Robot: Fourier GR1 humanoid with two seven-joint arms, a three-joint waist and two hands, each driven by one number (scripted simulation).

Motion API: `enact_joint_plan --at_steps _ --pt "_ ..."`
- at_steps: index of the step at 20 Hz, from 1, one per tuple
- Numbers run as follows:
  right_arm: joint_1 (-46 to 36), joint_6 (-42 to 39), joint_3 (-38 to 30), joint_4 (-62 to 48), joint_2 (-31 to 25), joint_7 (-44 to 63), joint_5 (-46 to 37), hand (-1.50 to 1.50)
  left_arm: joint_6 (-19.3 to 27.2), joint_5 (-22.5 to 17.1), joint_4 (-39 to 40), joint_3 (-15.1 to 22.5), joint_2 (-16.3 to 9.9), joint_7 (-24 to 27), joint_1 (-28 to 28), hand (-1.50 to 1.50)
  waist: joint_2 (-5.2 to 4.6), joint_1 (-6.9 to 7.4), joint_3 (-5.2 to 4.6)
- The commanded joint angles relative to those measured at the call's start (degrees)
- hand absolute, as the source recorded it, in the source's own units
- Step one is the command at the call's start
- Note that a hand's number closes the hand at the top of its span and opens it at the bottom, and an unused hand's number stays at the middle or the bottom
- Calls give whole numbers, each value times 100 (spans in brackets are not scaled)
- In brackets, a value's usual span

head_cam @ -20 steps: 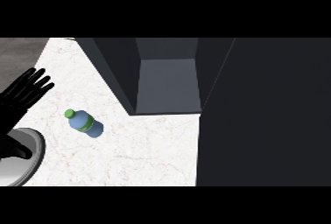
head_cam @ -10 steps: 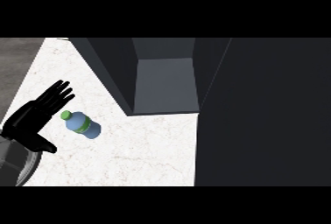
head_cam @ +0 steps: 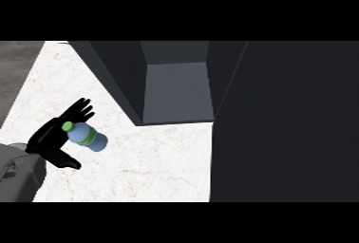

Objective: Pick up the bottled water, place it into the cabinet and close the cabinet

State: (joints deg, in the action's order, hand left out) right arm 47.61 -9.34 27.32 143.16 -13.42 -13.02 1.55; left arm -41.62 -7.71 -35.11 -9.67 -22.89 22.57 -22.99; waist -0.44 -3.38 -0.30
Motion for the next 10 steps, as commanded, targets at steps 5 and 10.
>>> enact_joint_plan --at_steps 5,10 --pt "372 144 109 958 -289 164 -243 -150 -158 576 820 330 267 1264 -200 -150 -27 -2 -13" --pt "416 95 80 678 -421 -208 -266 -150 -320 552 1209 313 295 1646 -283 150 -18 -5 -10"
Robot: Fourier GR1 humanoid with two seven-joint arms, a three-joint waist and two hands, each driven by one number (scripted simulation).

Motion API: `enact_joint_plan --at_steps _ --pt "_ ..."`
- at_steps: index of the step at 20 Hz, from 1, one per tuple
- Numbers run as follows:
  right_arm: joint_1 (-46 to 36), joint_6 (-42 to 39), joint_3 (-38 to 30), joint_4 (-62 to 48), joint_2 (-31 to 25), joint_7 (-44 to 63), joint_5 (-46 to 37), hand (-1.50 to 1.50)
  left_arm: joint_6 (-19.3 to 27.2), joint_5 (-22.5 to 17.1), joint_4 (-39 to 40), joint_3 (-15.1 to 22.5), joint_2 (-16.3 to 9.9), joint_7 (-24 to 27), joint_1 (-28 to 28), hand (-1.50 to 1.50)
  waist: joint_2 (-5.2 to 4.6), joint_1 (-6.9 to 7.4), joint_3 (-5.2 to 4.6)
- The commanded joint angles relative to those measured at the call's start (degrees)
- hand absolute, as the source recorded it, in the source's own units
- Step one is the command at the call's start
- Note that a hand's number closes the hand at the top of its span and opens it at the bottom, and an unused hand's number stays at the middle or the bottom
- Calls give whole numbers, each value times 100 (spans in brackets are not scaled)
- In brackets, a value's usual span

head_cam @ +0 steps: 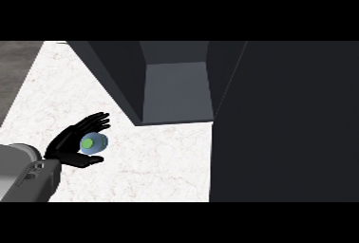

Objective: Pick up the bottled water, place it into the cabinet and close the cabinet

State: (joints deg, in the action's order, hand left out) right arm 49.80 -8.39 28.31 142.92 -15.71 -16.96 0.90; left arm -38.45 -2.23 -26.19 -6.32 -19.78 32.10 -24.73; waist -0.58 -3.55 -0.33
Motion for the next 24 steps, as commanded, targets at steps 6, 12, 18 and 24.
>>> enact_joint_plan --at_steps 6,12,18,24 --pt "239 82 -42 728 -294 135 -106 -150 72 671 325 429 -83 1625 46 150 -39 -9 -20" --pt "297 159 70 630 -376 21 -152 -150 957 1063 255 726 162 2577 -51 150 -21 18 -12" --pt "611 272 -30 465 -441 -334 -76 -150 3024 678 346 180 1097 2732 585 150 66 208 18" --pt "896 349 12 685 -651 -458 -162 -150 3564 543 -96 120 1790 2570 716 150 91 243 31"
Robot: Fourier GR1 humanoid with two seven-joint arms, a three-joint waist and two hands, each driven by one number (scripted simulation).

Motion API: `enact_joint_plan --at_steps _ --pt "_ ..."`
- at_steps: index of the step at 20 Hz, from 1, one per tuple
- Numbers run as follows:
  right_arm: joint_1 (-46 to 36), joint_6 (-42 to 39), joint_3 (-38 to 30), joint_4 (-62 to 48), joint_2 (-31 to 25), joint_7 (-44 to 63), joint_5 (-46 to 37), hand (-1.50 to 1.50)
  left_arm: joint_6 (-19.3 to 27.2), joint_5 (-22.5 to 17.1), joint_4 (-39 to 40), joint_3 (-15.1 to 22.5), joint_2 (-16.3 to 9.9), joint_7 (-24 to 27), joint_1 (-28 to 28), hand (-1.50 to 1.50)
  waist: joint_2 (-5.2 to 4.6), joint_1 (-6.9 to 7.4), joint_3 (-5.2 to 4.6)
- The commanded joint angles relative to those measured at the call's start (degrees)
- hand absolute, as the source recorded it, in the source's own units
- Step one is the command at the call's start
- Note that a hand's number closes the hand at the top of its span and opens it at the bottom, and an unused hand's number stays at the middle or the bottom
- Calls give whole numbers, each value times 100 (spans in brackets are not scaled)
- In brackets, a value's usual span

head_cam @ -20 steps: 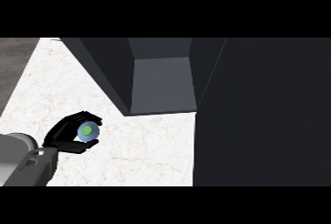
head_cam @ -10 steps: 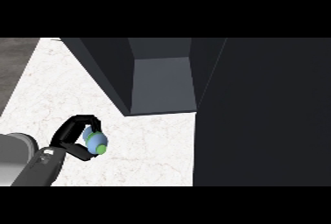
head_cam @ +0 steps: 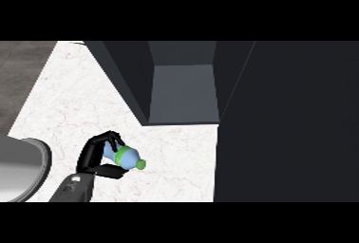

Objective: Pick up the bottled water, place it into the cabinet and close the cabinet

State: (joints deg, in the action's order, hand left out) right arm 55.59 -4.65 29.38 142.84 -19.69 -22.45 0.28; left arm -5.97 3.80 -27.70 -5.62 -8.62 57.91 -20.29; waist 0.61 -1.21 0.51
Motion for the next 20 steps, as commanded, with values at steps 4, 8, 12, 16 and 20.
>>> enact_joint_plan --at_steps 4,8,12,16,20 --pt "417 7 -22 716 -360 63 -101 -150 212 -249 -277 369 829 -129 336 150 -22 7 -55" --pt "284 97 -154 751 -356 148 129 -150 301 -763 -888 817 842 -936 82 150 -30 47 -51" --pt "605 -1 -151 972 -621 31 95 -150 876 -1384 -1477 1365 854 -1600 -135 150 -14 -18 -53" --pt "531 77 -228 490 -452 -291 164 -150 1660 -1773 -2258 2171 859 -2601 -139 150 -11 11 -48" --pt "452 -45 -601 593 -637 -304 384 -150 2342 -2373 -2135 2707 861 -2975 -834 150 -53 -82 -54"
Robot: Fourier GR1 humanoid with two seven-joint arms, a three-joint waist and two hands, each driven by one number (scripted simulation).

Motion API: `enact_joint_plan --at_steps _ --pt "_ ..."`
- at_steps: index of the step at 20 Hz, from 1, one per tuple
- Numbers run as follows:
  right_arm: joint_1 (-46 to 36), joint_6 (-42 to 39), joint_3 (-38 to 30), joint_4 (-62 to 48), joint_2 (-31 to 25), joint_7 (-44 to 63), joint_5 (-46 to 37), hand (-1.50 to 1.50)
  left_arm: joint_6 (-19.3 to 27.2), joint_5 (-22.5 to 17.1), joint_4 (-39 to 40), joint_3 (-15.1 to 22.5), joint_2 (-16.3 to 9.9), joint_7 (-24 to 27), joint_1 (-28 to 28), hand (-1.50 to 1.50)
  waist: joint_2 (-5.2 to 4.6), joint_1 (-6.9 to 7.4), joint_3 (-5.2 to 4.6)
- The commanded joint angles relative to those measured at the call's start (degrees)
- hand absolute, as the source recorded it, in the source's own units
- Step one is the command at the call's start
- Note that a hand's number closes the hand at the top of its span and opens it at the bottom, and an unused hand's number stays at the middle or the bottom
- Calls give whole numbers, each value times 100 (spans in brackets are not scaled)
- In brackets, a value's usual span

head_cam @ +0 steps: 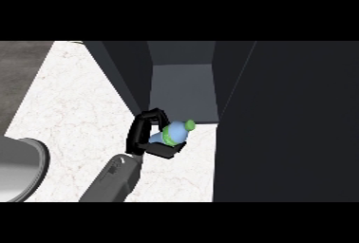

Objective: Pick up the bottled water, place it into the cabinet and close the cabinet

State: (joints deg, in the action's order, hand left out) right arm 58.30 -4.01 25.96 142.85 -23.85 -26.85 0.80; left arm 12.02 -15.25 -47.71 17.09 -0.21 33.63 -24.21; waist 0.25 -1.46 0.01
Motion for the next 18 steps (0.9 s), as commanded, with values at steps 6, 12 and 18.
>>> enact_joint_plan --at_steps 6,12,18 --pt "510 -112 -512 725 -240 -60 587 -150 1218 -741 240 476 21 -1013 -1329 150 -33 -74 -2" --pt "292 -214 -544 424 -135 -210 688 -150 1392 -1100 1047 337 21 -1161 -2217 150 -55 -113 -2" --pt "375 -356 -599 320 -160 -392 681 -150 2003 -1401 1976 224 21 -1075 -2834 150 -101 -240 -1"
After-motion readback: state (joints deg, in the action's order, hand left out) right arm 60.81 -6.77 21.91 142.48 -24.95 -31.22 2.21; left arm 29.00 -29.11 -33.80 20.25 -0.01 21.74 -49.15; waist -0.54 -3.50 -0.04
